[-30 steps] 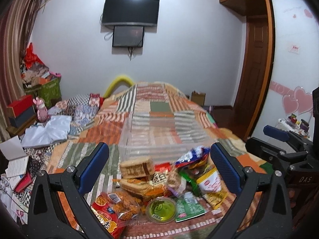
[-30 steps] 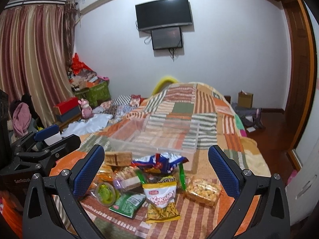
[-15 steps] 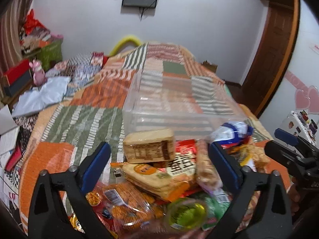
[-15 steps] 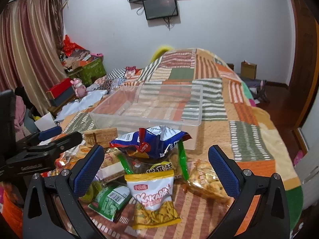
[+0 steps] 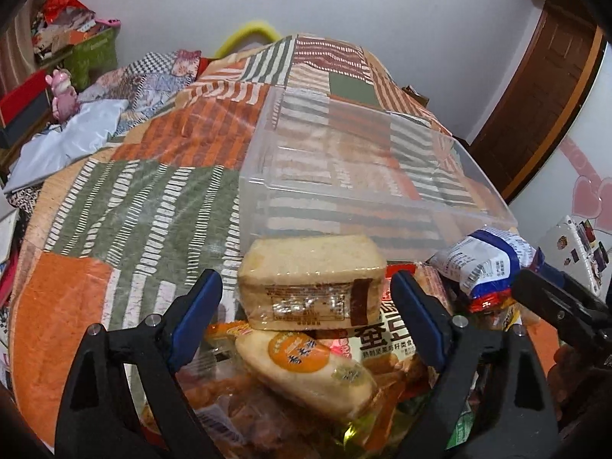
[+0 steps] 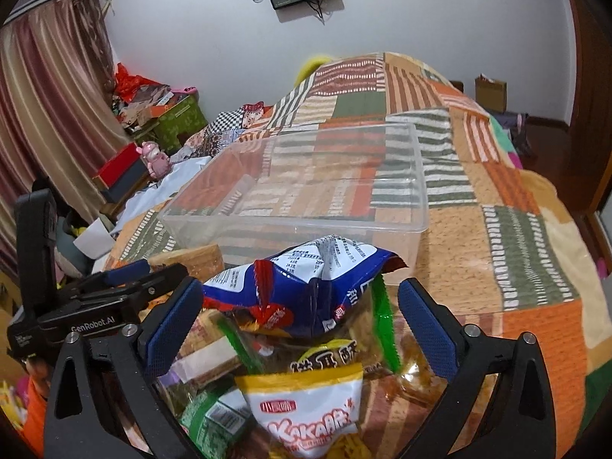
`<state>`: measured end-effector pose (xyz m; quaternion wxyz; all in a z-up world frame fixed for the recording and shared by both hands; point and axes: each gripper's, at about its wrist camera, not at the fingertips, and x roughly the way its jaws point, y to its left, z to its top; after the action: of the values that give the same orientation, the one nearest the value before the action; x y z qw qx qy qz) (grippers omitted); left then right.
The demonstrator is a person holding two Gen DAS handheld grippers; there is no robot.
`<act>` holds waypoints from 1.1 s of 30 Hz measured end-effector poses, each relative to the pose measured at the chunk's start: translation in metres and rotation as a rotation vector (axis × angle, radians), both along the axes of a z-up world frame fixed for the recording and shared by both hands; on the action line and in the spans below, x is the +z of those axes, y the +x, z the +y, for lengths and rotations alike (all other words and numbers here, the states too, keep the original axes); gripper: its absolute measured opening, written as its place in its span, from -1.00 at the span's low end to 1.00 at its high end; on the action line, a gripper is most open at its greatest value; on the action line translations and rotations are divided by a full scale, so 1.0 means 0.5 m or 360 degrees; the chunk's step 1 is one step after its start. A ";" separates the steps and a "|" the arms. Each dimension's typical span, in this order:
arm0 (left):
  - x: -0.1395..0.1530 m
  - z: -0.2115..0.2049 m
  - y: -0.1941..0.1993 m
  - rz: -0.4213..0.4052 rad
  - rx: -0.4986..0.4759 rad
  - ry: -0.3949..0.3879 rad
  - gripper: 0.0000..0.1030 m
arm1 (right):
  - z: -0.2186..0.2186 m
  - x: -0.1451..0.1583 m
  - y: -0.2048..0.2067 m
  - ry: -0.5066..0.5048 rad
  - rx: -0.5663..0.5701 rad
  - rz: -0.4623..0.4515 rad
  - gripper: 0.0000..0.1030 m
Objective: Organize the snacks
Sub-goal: 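Grasp the packaged bread loaf with the left tool while the right tool grasps the blue chip bag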
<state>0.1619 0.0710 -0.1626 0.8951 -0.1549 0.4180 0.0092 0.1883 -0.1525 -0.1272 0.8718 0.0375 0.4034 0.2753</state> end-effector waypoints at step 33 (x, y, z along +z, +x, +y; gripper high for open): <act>-0.002 -0.024 -0.004 0.0039 -0.0015 -0.0054 0.62 | -0.019 0.007 -0.005 0.0143 0.0015 0.0020 -0.12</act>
<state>0.1599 0.0592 -0.1636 0.8872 -0.1678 0.4299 -0.0002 0.1859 -0.1622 -0.1237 0.8654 0.0764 0.3964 0.2969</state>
